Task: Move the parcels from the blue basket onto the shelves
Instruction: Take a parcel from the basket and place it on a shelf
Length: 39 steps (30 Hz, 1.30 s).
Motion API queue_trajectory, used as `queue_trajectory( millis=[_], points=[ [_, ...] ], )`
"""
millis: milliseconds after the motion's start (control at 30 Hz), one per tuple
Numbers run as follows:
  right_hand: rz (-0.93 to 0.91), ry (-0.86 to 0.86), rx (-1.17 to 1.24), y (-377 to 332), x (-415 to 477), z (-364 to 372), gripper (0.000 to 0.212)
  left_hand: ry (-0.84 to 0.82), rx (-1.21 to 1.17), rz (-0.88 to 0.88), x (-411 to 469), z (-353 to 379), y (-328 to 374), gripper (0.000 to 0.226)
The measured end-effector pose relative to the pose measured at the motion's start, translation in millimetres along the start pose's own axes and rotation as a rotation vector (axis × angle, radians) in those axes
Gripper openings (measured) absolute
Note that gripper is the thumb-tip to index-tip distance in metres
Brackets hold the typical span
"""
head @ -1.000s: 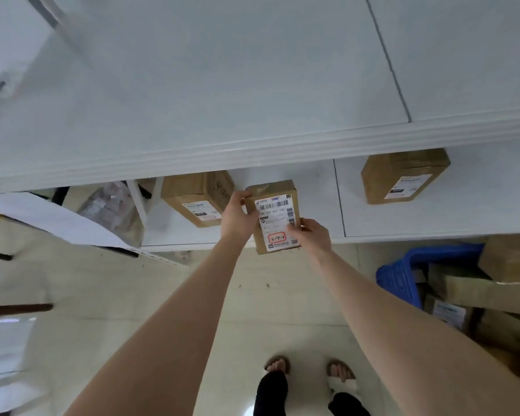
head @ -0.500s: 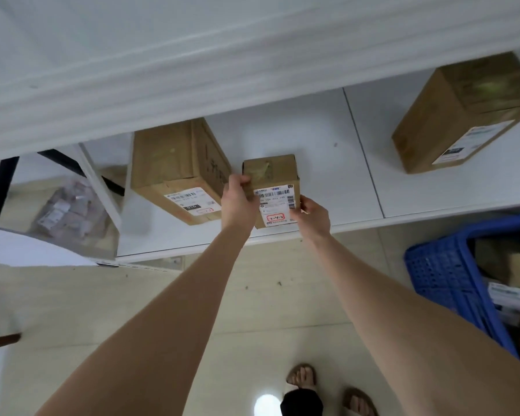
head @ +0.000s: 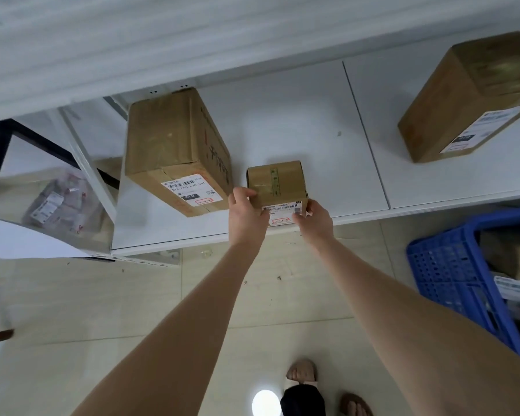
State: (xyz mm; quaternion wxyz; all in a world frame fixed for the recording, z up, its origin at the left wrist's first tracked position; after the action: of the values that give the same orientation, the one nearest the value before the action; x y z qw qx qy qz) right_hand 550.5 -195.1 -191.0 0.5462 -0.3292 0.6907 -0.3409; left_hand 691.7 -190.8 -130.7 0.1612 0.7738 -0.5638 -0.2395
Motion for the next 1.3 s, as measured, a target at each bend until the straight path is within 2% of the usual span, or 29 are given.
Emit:
queue_trajectory(
  millis=[67, 133, 200, 300, 367, 467, 667, 1300],
  points=[
    [-0.017, -0.008, -0.073, -1.2, -4.3, -2.2, 0.044, -0.026, 0.056, 0.015, -5.9, 0.4, 0.8, 0.045],
    [-0.071, 0.028, -0.166, -6.0, -14.1, -8.5, 0.066, -0.023, 0.193, 0.053, -12.8, -2.5, 2.6, 0.053],
    [-0.228, 0.081, -0.326, -15.8, -25.2, -16.4, 0.078, 0.01, 0.341, 0.136, -17.9, -7.8, 7.3, 0.062],
    [-0.498, -0.012, -0.608, -32.3, -35.4, -16.1, 0.075, -0.018, 0.49, 0.304, -21.9, -10.7, 18.8, 0.07],
    [-0.578, -0.088, -0.719, -40.8, -38.7, -11.1, 0.069, -0.075, 0.618, 0.38, -25.7, -6.5, 23.2, 0.069],
    [-0.532, -0.107, -0.763, -47.5, -39.1, -4.8, 0.06, -0.114, 0.721, 0.396, -29.0, -0.2, 21.2, 0.068],
    [-0.463, -0.098, -0.797, -52.0, -31.9, 0.8, 0.058, -0.155, 0.729, 0.383, -21.0, 1.7, 20.3, 0.069],
    [-0.498, -0.076, -0.778, -83.6, 23.2, 20.3, 0.06, -0.114, 0.735, 0.385, 47.8, 4.5, 27.4, 0.073]
  ],
)
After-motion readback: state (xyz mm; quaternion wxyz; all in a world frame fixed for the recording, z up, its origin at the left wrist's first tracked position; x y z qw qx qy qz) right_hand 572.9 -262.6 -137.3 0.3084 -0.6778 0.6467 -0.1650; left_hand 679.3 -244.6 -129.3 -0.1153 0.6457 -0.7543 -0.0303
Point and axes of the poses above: each hand's wrist, its own x-axis towards the middle knuckle, its own z-axis out of the palm, y = z × x, the point moved 3 cm from there along x, towards the middle knuckle, and after that the axes turned 15 degrees about x, right-handed, at the moved point
